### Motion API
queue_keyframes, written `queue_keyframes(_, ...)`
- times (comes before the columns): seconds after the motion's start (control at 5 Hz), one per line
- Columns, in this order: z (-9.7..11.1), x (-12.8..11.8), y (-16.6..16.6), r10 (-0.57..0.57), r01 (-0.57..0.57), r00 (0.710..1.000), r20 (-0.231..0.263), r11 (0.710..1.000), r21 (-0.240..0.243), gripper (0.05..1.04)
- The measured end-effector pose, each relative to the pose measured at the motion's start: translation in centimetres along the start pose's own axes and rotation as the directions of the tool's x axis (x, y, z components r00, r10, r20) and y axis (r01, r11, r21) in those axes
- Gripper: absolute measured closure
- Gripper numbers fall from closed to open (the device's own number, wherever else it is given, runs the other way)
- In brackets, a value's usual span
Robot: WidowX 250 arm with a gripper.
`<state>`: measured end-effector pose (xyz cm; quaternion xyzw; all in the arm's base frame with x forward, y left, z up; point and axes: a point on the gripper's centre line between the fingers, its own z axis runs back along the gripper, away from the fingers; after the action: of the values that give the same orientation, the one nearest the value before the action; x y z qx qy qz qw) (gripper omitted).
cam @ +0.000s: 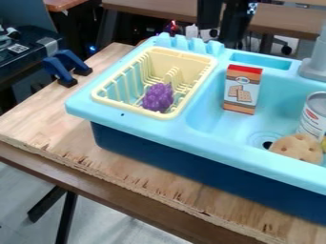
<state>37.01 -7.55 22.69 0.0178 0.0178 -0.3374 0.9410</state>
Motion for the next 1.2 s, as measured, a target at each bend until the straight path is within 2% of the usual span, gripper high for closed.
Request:
queue_keyframes(0.2, -0.8, 1.0, 0.2, -0.141, 0.14, 0.99, 0.01, 0.988, 0.072, 0.073)
queue_keyframes(0.4, -2.0, 0.6, 0.3, -0.221, 0.216, 0.974, 0.048, 0.971, 0.1, 0.072)
queue_keyframes(0.6, -1.5, 0.1, 1.3, -0.271, 0.256, 0.959, 0.086, 0.955, 0.147, 0.072)
queue_keyframes(0.8, -1.3, 0.3, 2.3, -0.254, 0.233, 0.959, 0.124, 0.96, 0.157, 0.072)
queue_keyframes(1.0, -1.4, 1.3, 3.0, -0.275, 0.245, 0.946, 0.17, 0.953, 0.177, 0.072)
queue_keyframes(1.2, -2.6, 2.6, 3.0, -0.278, 0.25, 0.941, 0.194, 0.955, 0.16, 0.073)
